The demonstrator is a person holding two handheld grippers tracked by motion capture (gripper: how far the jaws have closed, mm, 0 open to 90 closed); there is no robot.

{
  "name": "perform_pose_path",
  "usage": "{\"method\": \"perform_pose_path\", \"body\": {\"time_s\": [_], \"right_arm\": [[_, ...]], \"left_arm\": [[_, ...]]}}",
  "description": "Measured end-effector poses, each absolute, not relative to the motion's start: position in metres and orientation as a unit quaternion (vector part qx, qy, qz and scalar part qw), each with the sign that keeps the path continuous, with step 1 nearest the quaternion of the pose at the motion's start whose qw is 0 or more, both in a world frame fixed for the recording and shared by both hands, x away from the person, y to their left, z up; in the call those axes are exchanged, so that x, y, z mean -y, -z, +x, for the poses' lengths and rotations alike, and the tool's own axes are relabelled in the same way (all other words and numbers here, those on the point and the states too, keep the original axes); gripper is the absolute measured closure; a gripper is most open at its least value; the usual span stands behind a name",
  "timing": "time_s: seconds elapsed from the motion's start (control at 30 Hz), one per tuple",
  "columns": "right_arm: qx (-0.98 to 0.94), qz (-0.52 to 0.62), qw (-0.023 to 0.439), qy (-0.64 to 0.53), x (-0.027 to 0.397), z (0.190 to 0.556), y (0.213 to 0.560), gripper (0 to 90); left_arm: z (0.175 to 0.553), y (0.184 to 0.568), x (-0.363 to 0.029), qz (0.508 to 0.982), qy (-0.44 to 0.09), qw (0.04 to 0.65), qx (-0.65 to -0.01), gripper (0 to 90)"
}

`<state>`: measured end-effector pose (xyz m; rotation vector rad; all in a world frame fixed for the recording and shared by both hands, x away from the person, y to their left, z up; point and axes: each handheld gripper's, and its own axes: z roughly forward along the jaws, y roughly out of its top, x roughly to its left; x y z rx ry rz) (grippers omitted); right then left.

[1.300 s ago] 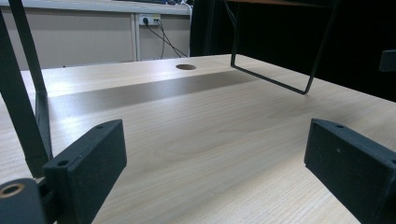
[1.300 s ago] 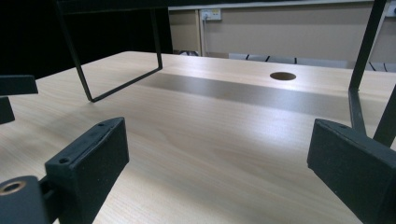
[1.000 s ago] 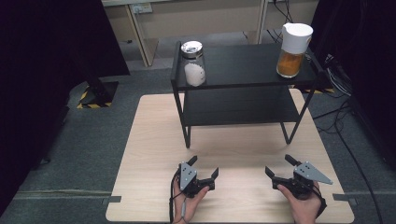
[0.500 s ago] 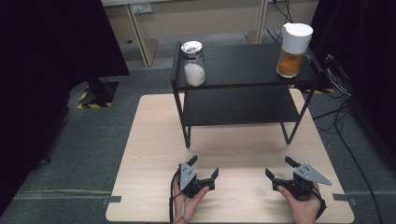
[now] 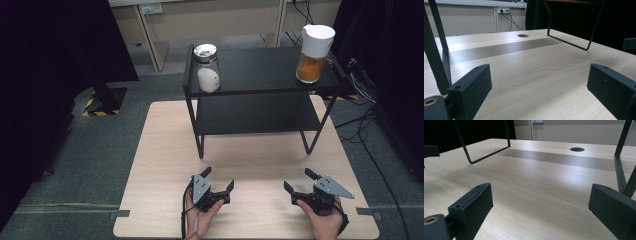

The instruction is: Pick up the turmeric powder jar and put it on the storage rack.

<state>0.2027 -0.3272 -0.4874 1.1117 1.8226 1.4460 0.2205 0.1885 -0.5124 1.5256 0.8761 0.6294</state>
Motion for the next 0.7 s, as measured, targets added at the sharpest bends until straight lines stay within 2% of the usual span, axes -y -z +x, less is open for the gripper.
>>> {"method": "perform_pose_path", "body": {"time_s": [0.7], "right_arm": [[-0.688,0.411,0.269,-0.534,0.328,0.2067,0.4844,5.7]], "left_arm": [[0.2208,0.5124,-0.189,0.655,-0.269,0.595,-0.379,5.1]]}}
